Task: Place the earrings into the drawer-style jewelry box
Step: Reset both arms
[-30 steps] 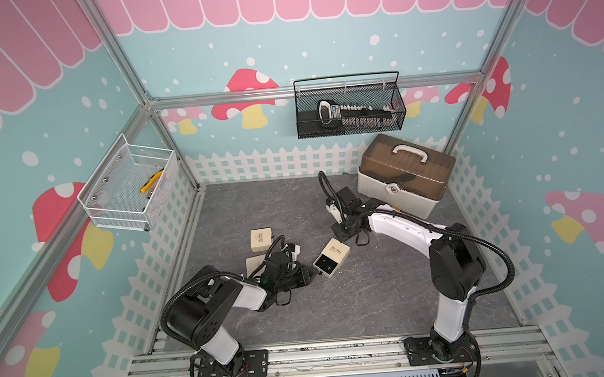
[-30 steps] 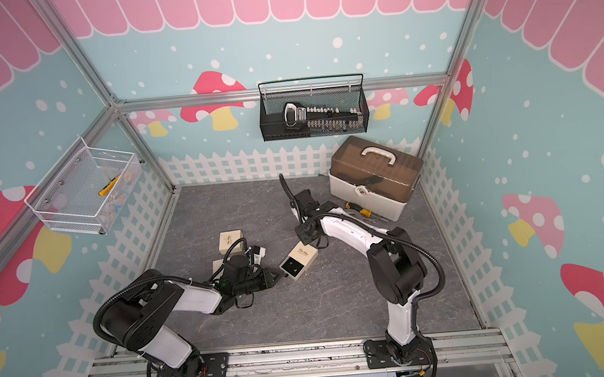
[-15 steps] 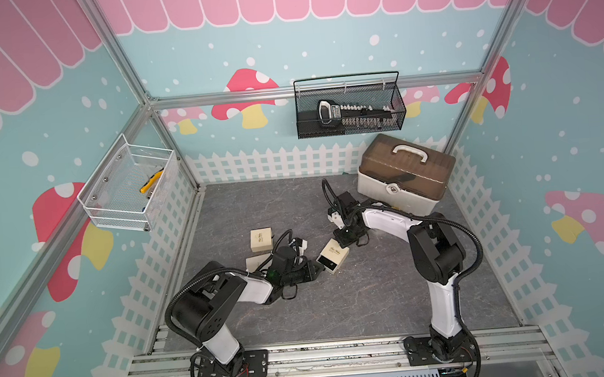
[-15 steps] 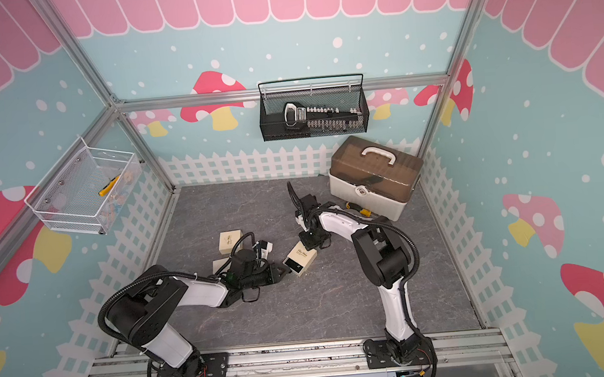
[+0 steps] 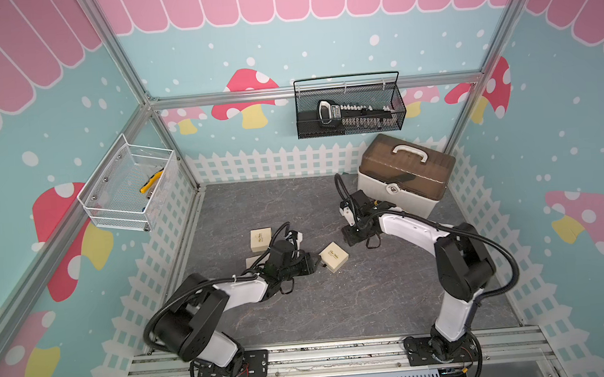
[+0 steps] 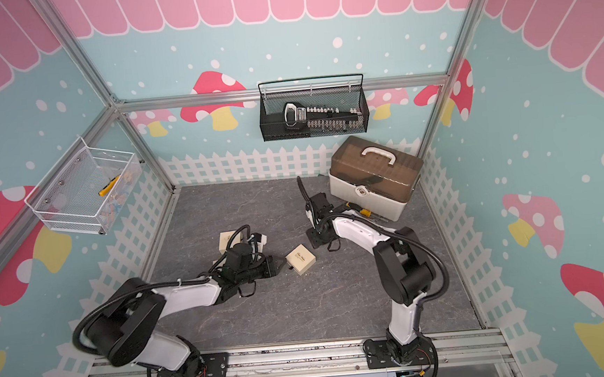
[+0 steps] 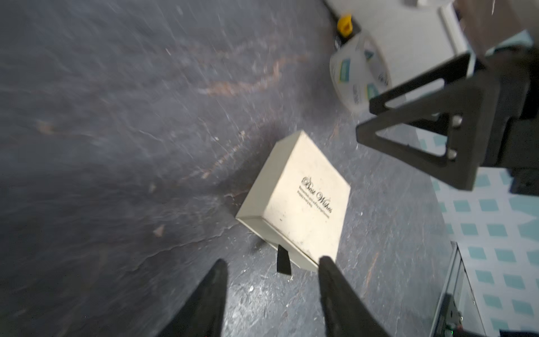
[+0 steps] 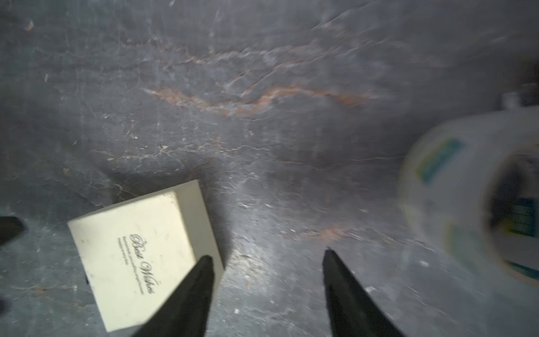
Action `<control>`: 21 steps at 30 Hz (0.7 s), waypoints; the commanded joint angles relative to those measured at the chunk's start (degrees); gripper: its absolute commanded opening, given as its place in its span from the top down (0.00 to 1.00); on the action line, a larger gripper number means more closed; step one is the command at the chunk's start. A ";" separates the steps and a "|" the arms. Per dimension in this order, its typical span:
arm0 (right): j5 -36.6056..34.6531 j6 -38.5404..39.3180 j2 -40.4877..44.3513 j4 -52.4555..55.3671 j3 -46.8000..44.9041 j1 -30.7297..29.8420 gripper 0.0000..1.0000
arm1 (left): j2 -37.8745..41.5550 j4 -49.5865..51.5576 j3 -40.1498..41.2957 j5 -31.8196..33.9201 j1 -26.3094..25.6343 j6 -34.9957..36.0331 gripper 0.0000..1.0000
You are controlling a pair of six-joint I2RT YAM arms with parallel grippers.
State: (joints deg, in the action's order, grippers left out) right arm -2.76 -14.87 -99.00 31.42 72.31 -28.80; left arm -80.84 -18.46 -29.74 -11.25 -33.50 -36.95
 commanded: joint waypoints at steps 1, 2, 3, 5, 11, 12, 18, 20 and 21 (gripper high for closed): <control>-14.75 -4.30 10.05 -11.22 -8.49 2.25 0.02 | 12.83 13.06 1.75 15.09 1.73 5.44 0.29; -17.37 -4.82 12.91 -15.14 -12.14 3.37 0.01 | 16.92 17.05 1.75 20.31 3.21 6.30 0.26; -20.71 -4.98 15.44 -18.75 -15.54 4.61 0.01 | 20.49 19.82 1.75 26.02 5.12 7.24 0.23; -27.64 -3.32 18.73 -26.44 -21.27 6.92 0.01 | 25.68 21.86 2.88 38.63 9.25 8.60 0.19; -38.44 15.49 18.86 -48.62 -34.57 13.98 0.00 | 28.86 2.01 10.61 50.44 24.40 23.59 0.01; -36.82 16.29 17.48 -50.54 -35.45 15.73 0.00 | 26.76 -3.15 12.29 48.53 26.72 26.31 0.01; -16.08 11.29 13.29 -70.43 -45.03 25.61 0.01 | 12.29 -27.28 16.04 25.58 32.06 31.74 0.01; -11.61 11.30 13.69 -78.64 -50.07 27.14 0.01 | 4.39 -38.10 16.32 21.88 32.31 32.34 0.01; -10.74 11.41 12.06 -86.47 -53.17 27.51 0.00 | 1.00 -37.47 14.44 20.62 32.60 32.64 0.01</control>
State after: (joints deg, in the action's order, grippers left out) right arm -22.44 -4.05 -86.15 -34.41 24.18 -2.09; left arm -73.67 -38.44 -13.78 19.66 -1.61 -9.80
